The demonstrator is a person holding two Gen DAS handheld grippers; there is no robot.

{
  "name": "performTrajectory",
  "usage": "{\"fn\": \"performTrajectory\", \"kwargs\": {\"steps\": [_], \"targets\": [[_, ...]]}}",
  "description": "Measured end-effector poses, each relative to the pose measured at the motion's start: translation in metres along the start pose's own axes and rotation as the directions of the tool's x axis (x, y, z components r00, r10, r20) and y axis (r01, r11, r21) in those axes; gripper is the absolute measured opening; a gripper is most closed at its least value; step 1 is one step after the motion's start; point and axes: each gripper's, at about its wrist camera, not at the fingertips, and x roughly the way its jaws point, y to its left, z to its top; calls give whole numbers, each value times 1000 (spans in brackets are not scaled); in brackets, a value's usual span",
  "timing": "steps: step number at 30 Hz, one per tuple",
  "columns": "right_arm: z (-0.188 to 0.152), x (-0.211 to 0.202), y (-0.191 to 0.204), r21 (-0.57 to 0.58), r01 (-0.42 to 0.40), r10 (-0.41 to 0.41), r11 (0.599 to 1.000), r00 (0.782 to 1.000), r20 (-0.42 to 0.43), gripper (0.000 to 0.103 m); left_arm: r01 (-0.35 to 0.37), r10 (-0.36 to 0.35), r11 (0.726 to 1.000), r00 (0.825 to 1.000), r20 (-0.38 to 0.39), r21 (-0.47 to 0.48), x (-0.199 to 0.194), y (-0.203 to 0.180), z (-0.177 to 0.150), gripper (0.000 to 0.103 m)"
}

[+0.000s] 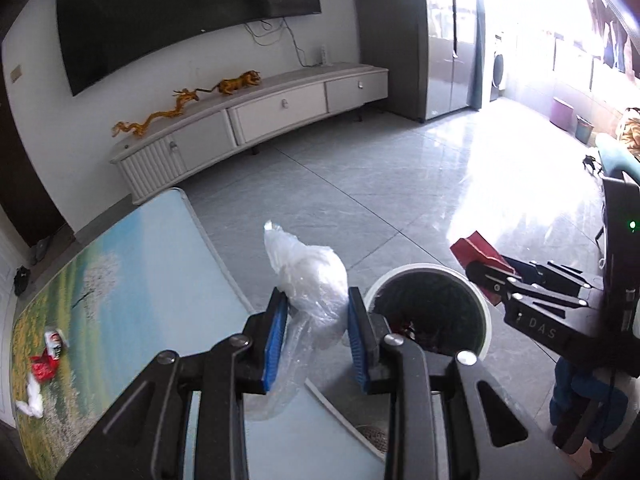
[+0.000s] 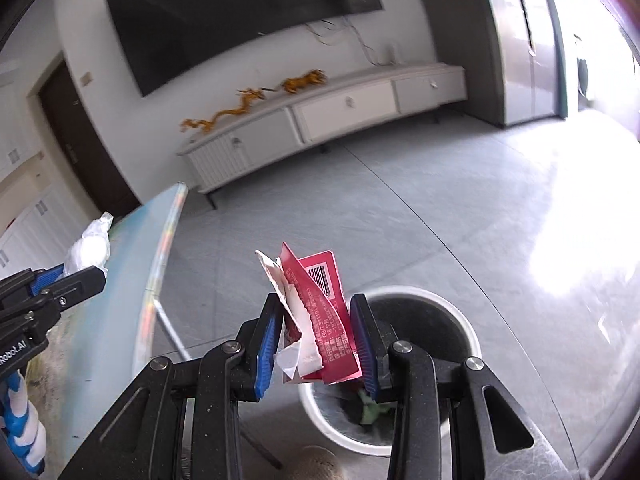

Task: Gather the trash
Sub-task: 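Carry both items over the trash bin and open both tools to drop them, then move both tools back to the remaining trash on the table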

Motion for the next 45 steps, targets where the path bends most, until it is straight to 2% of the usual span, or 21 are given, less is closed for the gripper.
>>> {"fn": "performTrajectory", "kwargs": {"steps": [4, 11, 13, 14, 16, 17, 20, 23, 27, 30, 36, 39, 45], "targets": [[-9, 17, -33, 57, 41, -39, 997, 998, -52, 33, 87, -86, 996, 994, -71, 4, 43, -28, 13, 28], [-23, 37, -68, 122, 94, -79, 988, 990, -118, 34, 177, -176, 984, 975, -134, -6, 93, -64, 27, 29], [-26, 40, -73, 129, 105, -88, 986, 987, -131, 37, 206, -207, 978, 967, -150, -26, 102, -69, 30, 32], [-25, 43, -76, 134, 110, -91, 985, 987, -135, 43, 217, -220, 976, 963, -154, -35, 104, -69, 29, 34], [-25, 46, -81, 140, 118, -98, 983, 985, -140, 49, 241, -248, 969, 956, -159, -62, 109, -70, 32, 50], [-26, 45, -82, 142, 124, -104, 982, 984, -142, 51, 249, -258, 966, 953, -157, -76, 111, -69, 32, 53], [-27, 41, -87, 154, 133, -112, 979, 984, -141, 54, 267, -280, 959, 947, -157, -97, 111, -64, 36, 54], [-26, 34, -87, 157, 142, -122, 977, 984, -129, 59, 262, -274, 960, 950, -149, -99, 107, -60, 36, 54], [-21, 22, -82, 148, 150, -136, 978, 986, -100, 69, 233, -245, 966, 962, -117, -109, 91, -48, 35, 56], [-14, 13, -72, 121, 153, -145, 981, 987, -72, 77, 184, -193, 977, 978, -79, -107, 75, -37, 34, 61], [-4, -5, -41, 69, 110, -110, 992, 994, -4, 92, 71, -71, 988, 997, 12, -137, 34, -4, 22, 62], [2, -14, -21, 32, 81, -82, 996, 996, 34, 102, 1, 7, 988, 999, 49, -153, 14, 15, 14, 62], [12, -31, 21, -24, 16, -14, 1000, 994, 109, 103, -115, 132, 972, 988, 75, -207, -26, 52, -6, 62]]}}
